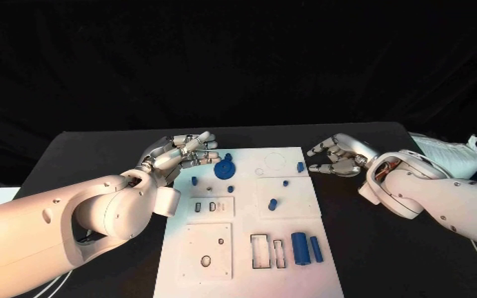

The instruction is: Assemble the parts on the task board

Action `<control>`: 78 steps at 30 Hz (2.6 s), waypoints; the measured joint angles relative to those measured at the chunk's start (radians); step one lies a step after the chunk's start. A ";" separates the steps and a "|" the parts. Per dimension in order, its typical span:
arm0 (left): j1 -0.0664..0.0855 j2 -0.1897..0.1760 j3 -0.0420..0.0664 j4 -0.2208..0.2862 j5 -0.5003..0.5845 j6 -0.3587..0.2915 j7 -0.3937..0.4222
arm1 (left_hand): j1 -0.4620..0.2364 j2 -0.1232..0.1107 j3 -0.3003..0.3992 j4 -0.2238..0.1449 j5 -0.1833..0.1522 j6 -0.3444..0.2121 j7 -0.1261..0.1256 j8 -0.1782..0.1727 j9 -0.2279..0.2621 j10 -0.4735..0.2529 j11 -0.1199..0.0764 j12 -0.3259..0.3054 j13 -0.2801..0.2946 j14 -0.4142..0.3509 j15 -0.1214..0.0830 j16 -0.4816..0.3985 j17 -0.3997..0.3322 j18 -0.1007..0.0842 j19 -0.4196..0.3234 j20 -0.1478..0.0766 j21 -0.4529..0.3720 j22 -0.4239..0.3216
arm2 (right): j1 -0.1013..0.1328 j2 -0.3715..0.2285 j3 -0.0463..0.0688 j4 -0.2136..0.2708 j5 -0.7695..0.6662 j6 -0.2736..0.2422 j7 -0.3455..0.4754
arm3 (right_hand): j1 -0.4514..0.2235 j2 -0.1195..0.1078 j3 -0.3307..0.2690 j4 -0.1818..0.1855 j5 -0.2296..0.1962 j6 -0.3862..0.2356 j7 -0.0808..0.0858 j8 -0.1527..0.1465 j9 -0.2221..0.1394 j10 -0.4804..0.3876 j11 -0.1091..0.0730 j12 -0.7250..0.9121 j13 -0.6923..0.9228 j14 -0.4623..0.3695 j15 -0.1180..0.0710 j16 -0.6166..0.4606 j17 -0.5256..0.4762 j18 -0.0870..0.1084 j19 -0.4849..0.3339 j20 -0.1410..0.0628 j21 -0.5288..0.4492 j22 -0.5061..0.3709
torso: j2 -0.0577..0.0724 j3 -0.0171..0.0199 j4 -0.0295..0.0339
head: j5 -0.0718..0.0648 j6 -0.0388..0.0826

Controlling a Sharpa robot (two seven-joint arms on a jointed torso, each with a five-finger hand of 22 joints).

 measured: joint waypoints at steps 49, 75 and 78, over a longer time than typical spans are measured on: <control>-0.001 0.003 0.000 -0.005 0.000 0.005 0.000 | 0.000 0.000 0.003 -0.003 0.000 0.000 0.000 0.000 0.000 0.000 0.000 0.000 0.000 0.000 0.000 0.000 0.000 0.000 0.000 0.000 0.000 -0.001 | -0.027 0.077 0.001 -0.056 -0.013 0.020 0.015 | 0.011 0.041 0.017 -0.022 0.004 0.059 -0.012 0.016 0.007 0.000 -0.007 0.011 0.002 0.000 -0.008 0.000 0.000 0.002 0.000 -0.007 0.000 0.000 | 0.003 0.0010 0.0011 | 0.015 -0.011; -0.001 0.000 0.000 -0.005 0.000 0.006 -0.001 | 0.004 0.004 0.000 -0.006 0.000 0.000 0.000 0.000 0.000 0.000 0.000 0.000 0.000 0.000 0.000 -0.004 0.002 0.000 0.000 0.000 0.000 -0.002 | -0.024 0.091 0.001 -0.018 -0.001 -0.009 0.022 | 0.033 0.093 0.064 -0.079 -0.065 0.131 -0.030 0.051 0.014 0.000 -0.057 0.028 0.003 -0.003 -0.050 0.000 0.000 0.003 -0.002 -0.045 0.004 0.000 | 0.003 0.0010 0.0014 | 0.021 -0.013; -0.001 -0.002 0.000 -0.007 0.000 0.006 -0.001 | 0.004 0.004 0.000 -0.006 0.000 0.000 0.000 0.000 0.000 0.000 0.000 0.000 0.000 0.000 0.000 -0.004 0.002 0.000 0.000 0.000 0.000 -0.002 | -0.018 0.098 0.001 0.016 0.010 -0.009 0.015 | 0.013 0.103 0.056 -0.073 -0.060 0.131 -0.030 0.051 0.014 0.000 -0.057 0.029 0.002 -0.003 -0.050 0.000 0.000 0.003 -0.002 -0.045 0.004 0.000 | 0.002 0.0003 0.0020 | 0.024 -0.014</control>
